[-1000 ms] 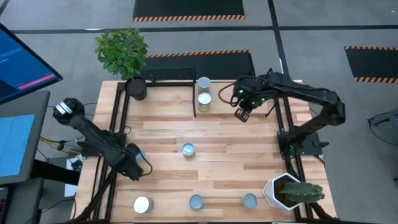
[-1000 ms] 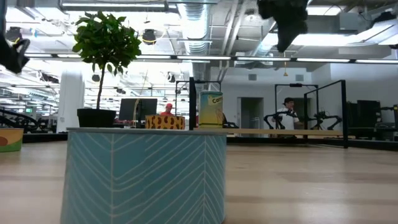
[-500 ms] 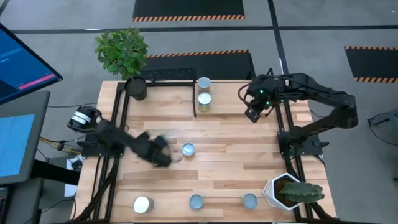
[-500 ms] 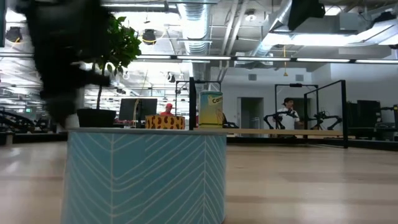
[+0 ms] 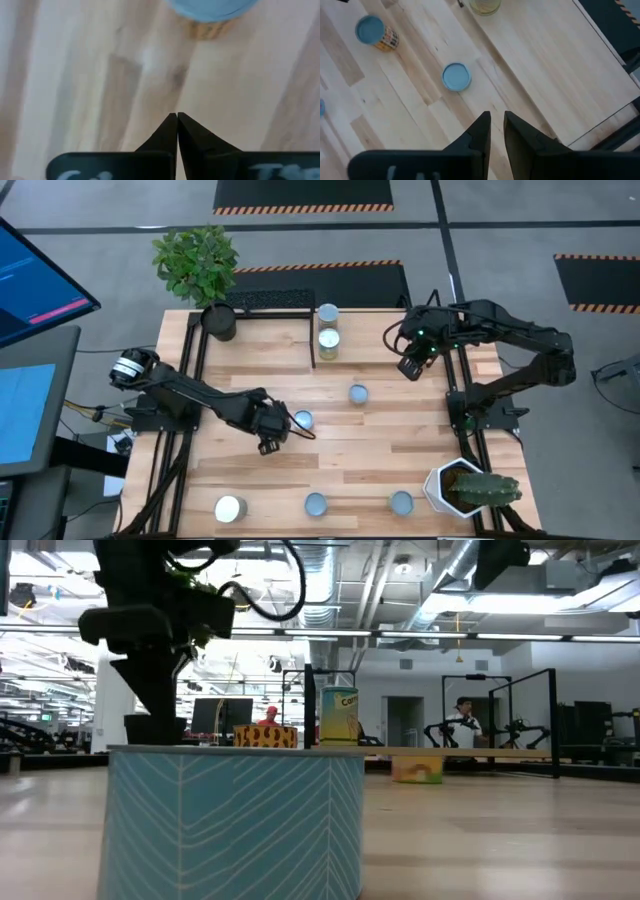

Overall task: Pick and place cans onto a shelf
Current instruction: Move the canned goods to the center of the table

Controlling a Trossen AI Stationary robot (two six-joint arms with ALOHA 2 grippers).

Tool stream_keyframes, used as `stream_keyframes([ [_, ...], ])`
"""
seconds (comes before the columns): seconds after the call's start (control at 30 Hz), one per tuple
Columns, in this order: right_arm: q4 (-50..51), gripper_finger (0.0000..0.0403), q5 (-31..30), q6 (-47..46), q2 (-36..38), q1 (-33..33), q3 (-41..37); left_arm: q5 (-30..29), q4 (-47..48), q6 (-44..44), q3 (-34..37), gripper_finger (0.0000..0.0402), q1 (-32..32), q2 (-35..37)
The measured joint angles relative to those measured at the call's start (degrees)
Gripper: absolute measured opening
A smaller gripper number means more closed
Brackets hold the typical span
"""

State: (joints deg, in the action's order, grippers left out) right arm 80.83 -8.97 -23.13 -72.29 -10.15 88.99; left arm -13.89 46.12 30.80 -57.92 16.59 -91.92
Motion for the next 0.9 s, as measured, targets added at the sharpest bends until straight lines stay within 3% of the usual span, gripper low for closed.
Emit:
stream_keyframes([
  [0.13, 0.3, 0.0077, 0.0, 0.8, 0.0, 0.1, 0.0, -1.0, -5.7, -0.5, 2.2, 0.0, -1.9, -0.2],
  [0.4, 2.1, 0.0077, 0.0, 1.1, 0.8, 0.1, 0.0, 6.3, -15.3, -8.4, 2.8, 0.0, -5.0, -0.4],
  [0.73, 2.5, 0.0077, -0.1, 0.7, 4.5, 0.0, 0.0, 8.2, -25.0, -10.8, -1.2, 0.0, -5.6, -10.5],
  [0.83, 2.5, 0.0077, -0.1, 0.3, 5.6, 0.0, 0.0, 6.0, -24.9, -12.3, -3.8, 0.0, -5.6, -10.3],
  [0.9, 2.6, 0.0077, -0.1, 0.0, 6.1, 0.0, 0.0, 5.9, -20.0, -13.0, -5.1, 0.0, -5.0, -9.4],
])
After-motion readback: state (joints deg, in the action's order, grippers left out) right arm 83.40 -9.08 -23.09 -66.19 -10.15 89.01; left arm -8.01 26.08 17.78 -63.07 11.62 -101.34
